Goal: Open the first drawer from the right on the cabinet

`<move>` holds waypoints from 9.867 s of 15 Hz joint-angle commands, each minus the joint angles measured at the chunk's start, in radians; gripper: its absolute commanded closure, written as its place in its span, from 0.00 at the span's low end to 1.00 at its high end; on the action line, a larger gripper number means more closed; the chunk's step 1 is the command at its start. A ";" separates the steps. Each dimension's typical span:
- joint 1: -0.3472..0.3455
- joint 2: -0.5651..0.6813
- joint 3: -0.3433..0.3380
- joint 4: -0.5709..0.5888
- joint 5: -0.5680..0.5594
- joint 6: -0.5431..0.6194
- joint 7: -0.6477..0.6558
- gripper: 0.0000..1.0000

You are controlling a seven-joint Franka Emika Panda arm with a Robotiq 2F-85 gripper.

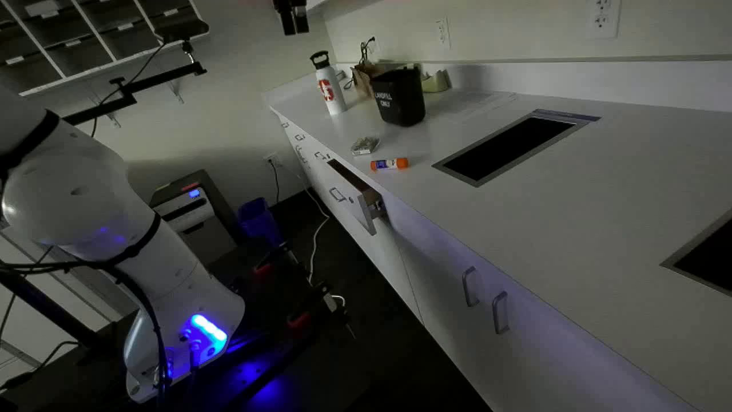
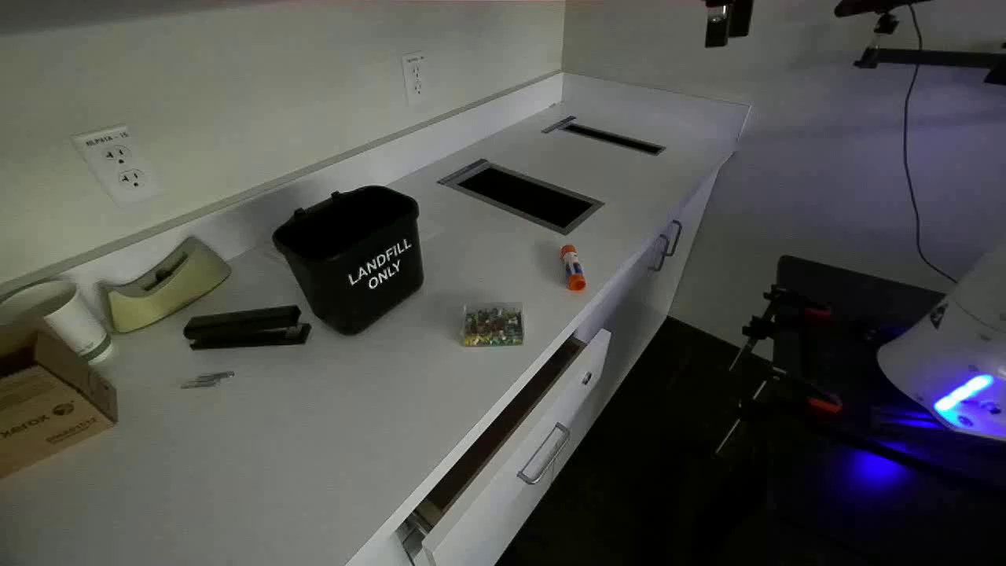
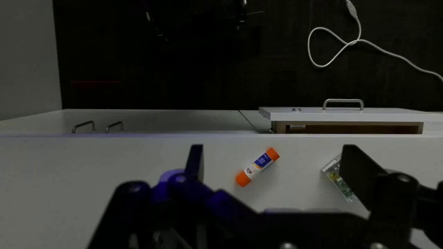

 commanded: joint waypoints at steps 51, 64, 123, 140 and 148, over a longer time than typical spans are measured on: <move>0.485 0.371 0.599 -0.427 -0.770 0.633 0.366 0.00; 0.861 0.935 0.480 -0.230 -1.417 0.036 1.206 0.00; 1.054 1.723 0.242 0.590 -1.626 -0.311 1.144 0.97; 1.258 1.669 0.305 0.566 -1.365 -0.383 1.216 0.49; 1.197 1.341 0.413 0.289 -1.265 -0.199 1.170 0.00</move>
